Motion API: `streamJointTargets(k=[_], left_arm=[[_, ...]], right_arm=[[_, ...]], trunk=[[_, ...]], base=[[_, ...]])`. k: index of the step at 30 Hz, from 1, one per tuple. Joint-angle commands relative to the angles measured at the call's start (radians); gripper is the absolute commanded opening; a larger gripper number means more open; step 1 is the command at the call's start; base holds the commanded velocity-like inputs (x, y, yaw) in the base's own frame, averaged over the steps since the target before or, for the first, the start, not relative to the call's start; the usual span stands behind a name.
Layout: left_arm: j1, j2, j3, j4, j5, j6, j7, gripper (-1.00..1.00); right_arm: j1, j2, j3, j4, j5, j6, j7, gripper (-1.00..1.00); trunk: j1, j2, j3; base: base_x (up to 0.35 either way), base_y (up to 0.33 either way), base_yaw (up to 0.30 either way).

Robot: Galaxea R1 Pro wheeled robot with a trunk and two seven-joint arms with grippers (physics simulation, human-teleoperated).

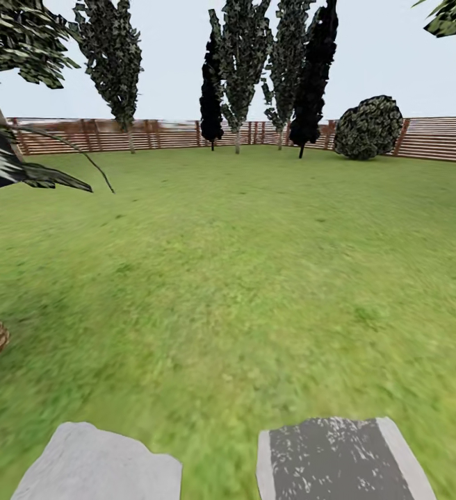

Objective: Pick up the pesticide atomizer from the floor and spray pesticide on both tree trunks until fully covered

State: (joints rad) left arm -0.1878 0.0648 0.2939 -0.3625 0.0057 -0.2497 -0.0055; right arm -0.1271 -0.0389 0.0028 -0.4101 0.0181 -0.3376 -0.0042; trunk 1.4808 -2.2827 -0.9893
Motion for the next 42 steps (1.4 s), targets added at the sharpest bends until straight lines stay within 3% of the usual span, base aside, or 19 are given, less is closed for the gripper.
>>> streamJointTargets(k=[1, 32, 42], left_arm=[[-0.001, 0.0, 0.002, 0.001, 0.0, -0.003, -0.001, 1.0], [-0.001, 0.0, 0.002, 0.001, 0.0, -0.004, -0.001, 1.0], [-0.001, 0.0, 0.002, 0.001, 0.0, -0.004, -0.001, 1.0]], right_arm=[[0.0, 0.0, 0.0, 0.001, 0.002, -0.003, 0.0, 1.0], [0.0, 0.0, 0.0, 0.001, 0.001, -0.003, 0.0, 1.0], [0.0, 0.001, 0.002, 0.001, 0.002, -0.003, 0.0, 1.0]], trunk=[[0.0, 0.0, -0.001], [0.0, 0.0, -0.001], [0.0, 0.0, -0.001]], base=[[0.338, -0.123, 0.254], [0.338, -0.123, 0.181], [0.338, -0.123, 0.035]])
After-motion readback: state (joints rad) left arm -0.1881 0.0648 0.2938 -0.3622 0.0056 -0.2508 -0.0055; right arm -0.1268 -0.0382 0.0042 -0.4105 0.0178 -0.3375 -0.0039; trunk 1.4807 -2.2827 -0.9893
